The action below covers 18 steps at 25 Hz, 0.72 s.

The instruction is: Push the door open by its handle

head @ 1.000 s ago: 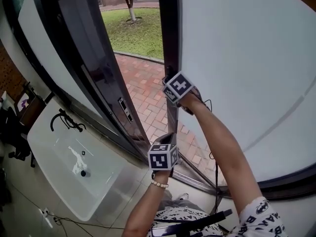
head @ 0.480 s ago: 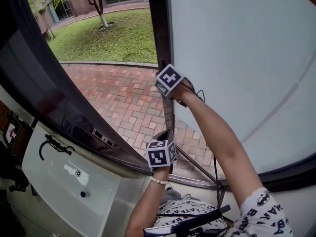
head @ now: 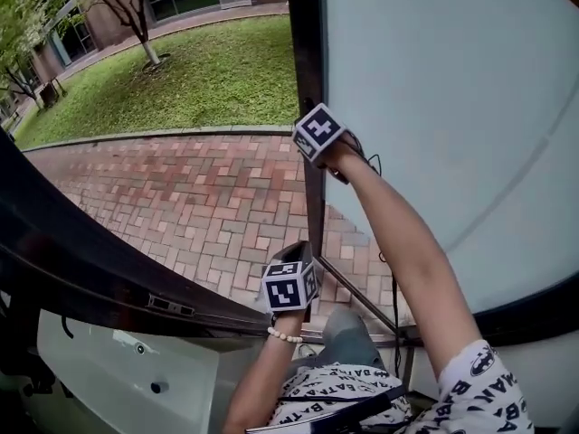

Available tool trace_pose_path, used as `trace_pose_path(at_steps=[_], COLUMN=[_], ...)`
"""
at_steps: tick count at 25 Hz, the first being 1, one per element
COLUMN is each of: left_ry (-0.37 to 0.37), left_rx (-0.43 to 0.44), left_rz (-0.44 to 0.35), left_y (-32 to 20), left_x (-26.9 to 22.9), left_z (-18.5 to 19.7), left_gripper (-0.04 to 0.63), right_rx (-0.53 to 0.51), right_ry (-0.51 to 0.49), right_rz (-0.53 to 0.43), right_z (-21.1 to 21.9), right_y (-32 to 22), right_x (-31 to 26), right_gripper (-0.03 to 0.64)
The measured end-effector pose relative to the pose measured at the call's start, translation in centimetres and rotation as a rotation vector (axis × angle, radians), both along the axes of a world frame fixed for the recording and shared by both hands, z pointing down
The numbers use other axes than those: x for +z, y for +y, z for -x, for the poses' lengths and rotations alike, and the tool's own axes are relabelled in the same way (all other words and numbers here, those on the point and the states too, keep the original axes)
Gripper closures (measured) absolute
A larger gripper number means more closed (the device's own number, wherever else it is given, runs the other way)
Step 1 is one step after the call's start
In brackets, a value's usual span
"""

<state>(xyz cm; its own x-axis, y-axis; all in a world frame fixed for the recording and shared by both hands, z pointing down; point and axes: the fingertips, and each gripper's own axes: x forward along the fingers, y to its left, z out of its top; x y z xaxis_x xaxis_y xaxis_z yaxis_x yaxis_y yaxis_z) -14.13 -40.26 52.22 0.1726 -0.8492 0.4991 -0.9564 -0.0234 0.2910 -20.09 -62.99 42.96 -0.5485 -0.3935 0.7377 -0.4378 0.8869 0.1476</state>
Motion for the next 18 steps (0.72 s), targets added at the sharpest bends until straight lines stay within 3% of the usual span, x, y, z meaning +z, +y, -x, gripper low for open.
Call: trace_pose_path(at_steps=[11, 18], left_ry=[0.008, -0.001], left_rx=[0.049, 0.110], left_rz=[0.000, -0.014], left_y=[-7.7, -15.7], left_x=[0.5, 0.4], left_z=[-0.4, -4.1], left_gripper=[0.594, 0.594], right_rx=[0.137, 0.207], right_ry=[0.023, -0.019], right_rz=[-0.021, -0.003], right_z=[-6.0, -10.6], right_y=[-9.4, -14.8], right_x=[0.4, 0.4], right_gripper=[0.606, 0.606])
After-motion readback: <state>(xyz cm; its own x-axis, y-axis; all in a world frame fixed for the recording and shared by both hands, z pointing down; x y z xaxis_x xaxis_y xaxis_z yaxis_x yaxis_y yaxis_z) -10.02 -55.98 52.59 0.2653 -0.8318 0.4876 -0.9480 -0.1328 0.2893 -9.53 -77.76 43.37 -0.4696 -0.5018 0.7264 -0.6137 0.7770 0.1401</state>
